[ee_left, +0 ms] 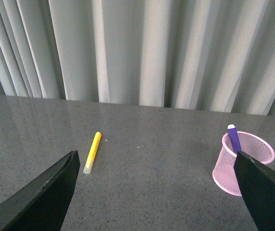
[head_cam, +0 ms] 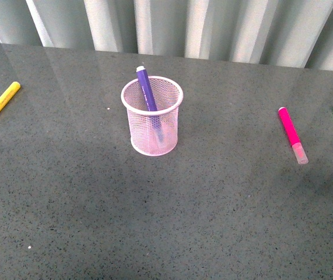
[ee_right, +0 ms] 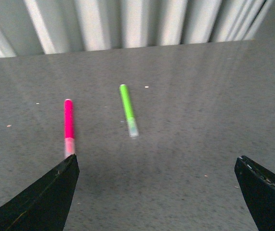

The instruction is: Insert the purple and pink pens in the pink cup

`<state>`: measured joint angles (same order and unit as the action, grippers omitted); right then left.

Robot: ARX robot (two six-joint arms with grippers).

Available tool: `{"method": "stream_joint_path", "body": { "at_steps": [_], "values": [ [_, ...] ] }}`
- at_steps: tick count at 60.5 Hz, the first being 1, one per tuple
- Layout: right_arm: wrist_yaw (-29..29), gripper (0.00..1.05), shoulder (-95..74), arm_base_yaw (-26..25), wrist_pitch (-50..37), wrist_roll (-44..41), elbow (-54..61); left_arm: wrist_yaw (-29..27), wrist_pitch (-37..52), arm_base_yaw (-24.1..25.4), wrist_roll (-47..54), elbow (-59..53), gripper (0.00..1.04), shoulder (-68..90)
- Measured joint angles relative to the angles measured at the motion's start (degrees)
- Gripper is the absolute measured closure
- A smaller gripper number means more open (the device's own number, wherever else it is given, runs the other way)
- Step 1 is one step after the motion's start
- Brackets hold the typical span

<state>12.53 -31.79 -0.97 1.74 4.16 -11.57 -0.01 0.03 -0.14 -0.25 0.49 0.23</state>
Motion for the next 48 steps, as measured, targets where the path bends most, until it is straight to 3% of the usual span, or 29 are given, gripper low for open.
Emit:
{"method": "stream_joint_path", "body": {
  "at_steps": [4, 12, 34, 48],
  "values": [
    [-5.14, 0.07, -13.66, -1.40, -3.37, 0.11, -5.51, 0.00, 0.00, 0.00, 0.00, 0.00, 0.07, 0.00],
    [-10.23, 0.07, -32.06, -1.97, -6.80, -2.03, -13.20, -0.02, 0.00, 0.00, 0.00, 0.00, 0.07, 0.00],
    [-13.11, 0.07, -61.33, -0.74, -4.61, -2.60, -32.61, 0.00, 0.00, 0.00, 0.00, 0.00, 0.07, 0.00],
    [-13.18, 0.07, -70.60, 0.26, -2.97, -2.25, -40.02, 0.00, 0.00, 0.00, 0.00, 0.00, 0.07, 0.00]
  ]
}}
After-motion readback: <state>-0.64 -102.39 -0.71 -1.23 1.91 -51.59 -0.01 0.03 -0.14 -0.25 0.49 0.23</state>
